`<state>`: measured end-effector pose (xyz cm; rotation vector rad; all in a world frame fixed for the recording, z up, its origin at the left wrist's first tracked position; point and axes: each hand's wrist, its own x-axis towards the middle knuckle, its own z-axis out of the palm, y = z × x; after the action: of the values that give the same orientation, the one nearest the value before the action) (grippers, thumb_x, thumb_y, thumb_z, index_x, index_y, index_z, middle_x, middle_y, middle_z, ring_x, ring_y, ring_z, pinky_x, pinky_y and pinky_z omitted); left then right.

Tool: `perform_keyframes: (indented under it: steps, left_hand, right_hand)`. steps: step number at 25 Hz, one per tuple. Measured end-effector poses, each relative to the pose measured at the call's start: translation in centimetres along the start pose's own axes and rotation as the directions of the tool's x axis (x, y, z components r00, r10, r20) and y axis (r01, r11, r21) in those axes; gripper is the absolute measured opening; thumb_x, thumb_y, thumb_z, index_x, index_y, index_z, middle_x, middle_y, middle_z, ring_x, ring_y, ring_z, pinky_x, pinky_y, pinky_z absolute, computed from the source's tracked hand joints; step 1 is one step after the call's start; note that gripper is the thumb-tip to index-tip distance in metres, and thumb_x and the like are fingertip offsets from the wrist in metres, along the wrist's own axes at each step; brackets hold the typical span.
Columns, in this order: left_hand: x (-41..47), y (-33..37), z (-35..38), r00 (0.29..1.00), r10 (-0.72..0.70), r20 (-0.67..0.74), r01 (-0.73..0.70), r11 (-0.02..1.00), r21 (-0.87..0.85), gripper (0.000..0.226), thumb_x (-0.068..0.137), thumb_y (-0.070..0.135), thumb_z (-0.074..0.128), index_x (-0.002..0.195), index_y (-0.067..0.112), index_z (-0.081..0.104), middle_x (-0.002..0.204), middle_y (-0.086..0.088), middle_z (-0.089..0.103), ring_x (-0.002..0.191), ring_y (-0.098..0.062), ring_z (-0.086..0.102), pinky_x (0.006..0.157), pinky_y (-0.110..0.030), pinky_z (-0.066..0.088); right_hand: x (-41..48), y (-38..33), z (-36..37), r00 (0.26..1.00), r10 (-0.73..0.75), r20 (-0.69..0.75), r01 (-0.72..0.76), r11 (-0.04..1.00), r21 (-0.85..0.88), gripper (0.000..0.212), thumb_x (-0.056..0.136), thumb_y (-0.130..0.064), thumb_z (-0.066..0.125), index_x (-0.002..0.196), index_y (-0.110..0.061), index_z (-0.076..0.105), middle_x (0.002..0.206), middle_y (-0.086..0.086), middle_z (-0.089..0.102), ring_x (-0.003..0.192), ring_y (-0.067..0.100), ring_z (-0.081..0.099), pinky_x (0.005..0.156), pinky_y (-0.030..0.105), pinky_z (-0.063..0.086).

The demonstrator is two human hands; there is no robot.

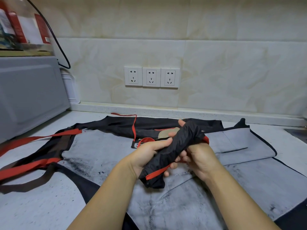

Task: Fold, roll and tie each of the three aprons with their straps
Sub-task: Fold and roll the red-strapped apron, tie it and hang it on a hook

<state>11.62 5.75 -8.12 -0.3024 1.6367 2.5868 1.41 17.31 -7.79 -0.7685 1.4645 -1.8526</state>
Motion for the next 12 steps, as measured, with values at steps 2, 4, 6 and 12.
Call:
perform_keyframes:
  steps: [2,4,6,12]
  left_hand:
    - [0.1,0.2,0.2,0.995,0.031,-0.091,-0.030,0.999,0.010,0.040,0.098,0.036,0.043,0.106,0.002,0.064,0.079,-0.004,0.067,0.060,-0.014,0.054,0.043,-0.022,0.048]
    - [0.8,0.1,0.5,0.952,0.077,-0.296,-0.068,0.997,0.039,0.035,0.097,0.032,0.052,0.103,0.001,0.065,0.075,-0.008,0.065,0.059,-0.015,0.057,0.045,-0.024,0.050]
    - [1.7,-0.4,0.6,0.870,0.178,-0.459,-0.152,0.984,0.094,0.028,0.095,0.026,0.060,0.096,0.000,0.070,0.079,-0.011,0.069,0.061,-0.018,0.063,0.052,-0.025,0.053]
    - [2.1,-1.1,-0.1,0.446,0.689,-0.571,-0.137,0.683,0.718,0.031,0.087,0.012,0.064,0.069,0.035,0.075,0.084,0.001,0.071,0.075,-0.003,0.061,0.069,-0.017,0.046]
  right_hand:
    - [0.7,0.9,-0.1,0.987,-0.050,-0.151,-0.003,0.944,-0.330,0.035,0.095,-0.001,0.039,0.078,-0.019,0.065,0.055,0.005,0.056,0.054,0.016,0.051,0.053,0.022,0.041]
    - [1.4,1.3,-0.1,0.966,-0.170,-0.193,-0.009,0.730,-0.683,0.030,0.098,-0.007,0.039,0.075,-0.008,0.058,0.073,0.006,0.060,0.068,0.016,0.054,0.058,0.023,0.039]
    - [1.6,1.5,-0.2,0.969,-0.198,-0.147,-0.010,0.563,-0.826,0.026,0.099,-0.010,0.037,0.082,-0.003,0.056,0.082,0.009,0.058,0.079,0.022,0.053,0.065,0.028,0.036]
    - [-0.3,0.4,2.1,0.998,-0.054,-0.044,0.001,0.650,-0.760,0.031,0.097,-0.016,0.034,0.067,-0.015,0.043,0.067,-0.001,0.047,0.065,0.016,0.042,0.060,0.031,0.032]
